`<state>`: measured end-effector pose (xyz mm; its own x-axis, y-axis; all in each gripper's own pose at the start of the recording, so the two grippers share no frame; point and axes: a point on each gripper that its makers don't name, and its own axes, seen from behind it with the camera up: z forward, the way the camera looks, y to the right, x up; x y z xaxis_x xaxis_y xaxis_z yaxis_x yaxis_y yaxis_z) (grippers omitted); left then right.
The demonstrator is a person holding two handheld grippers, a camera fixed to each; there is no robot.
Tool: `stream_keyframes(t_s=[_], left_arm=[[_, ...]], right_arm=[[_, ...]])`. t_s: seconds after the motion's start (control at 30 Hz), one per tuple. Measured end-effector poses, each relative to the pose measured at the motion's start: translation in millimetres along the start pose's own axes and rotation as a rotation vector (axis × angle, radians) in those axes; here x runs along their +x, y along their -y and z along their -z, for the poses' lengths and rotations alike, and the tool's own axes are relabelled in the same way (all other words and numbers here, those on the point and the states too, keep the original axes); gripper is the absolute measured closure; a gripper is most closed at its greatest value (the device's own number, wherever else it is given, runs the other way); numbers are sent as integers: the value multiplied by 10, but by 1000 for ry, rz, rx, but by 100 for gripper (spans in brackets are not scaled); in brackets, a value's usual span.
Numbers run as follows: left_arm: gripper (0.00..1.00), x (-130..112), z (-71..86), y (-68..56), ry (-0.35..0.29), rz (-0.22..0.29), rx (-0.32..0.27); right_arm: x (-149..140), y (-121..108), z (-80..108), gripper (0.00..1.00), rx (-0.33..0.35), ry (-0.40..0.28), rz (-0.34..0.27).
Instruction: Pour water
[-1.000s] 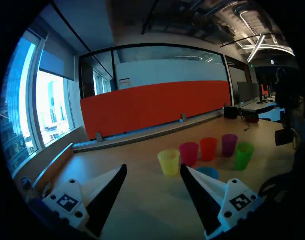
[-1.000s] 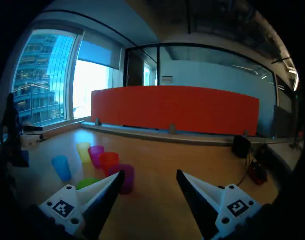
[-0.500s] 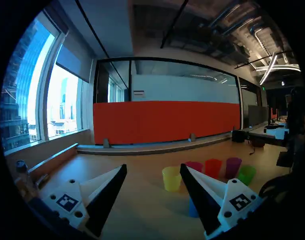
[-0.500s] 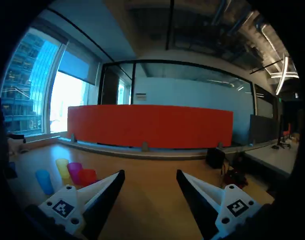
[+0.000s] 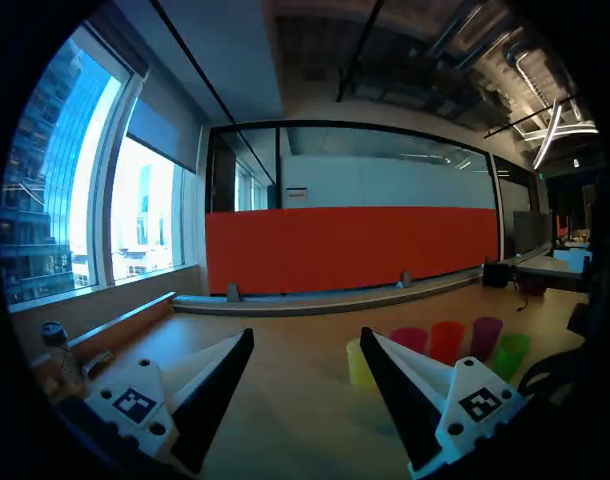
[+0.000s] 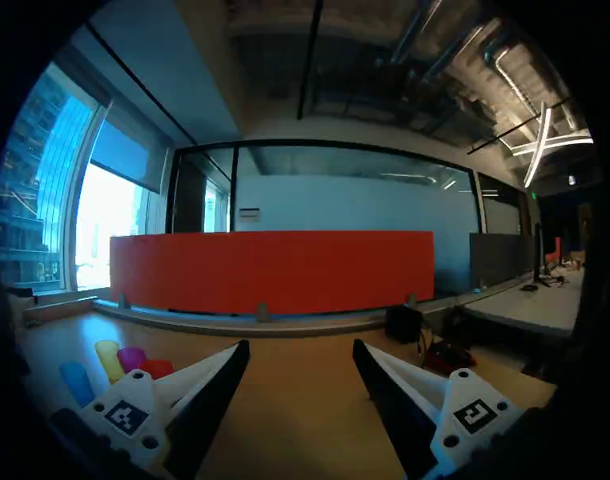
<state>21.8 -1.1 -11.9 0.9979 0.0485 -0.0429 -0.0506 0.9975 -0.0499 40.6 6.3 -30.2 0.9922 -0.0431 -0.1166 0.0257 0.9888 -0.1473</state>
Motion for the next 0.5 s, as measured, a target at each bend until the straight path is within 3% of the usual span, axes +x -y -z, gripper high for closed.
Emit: stream_keyframes(t_s=[0.5], left_arm=[[1, -1, 22, -58, -42, -36, 45]], right_arm=[[42, -136, 65, 0, -50, 8, -1]])
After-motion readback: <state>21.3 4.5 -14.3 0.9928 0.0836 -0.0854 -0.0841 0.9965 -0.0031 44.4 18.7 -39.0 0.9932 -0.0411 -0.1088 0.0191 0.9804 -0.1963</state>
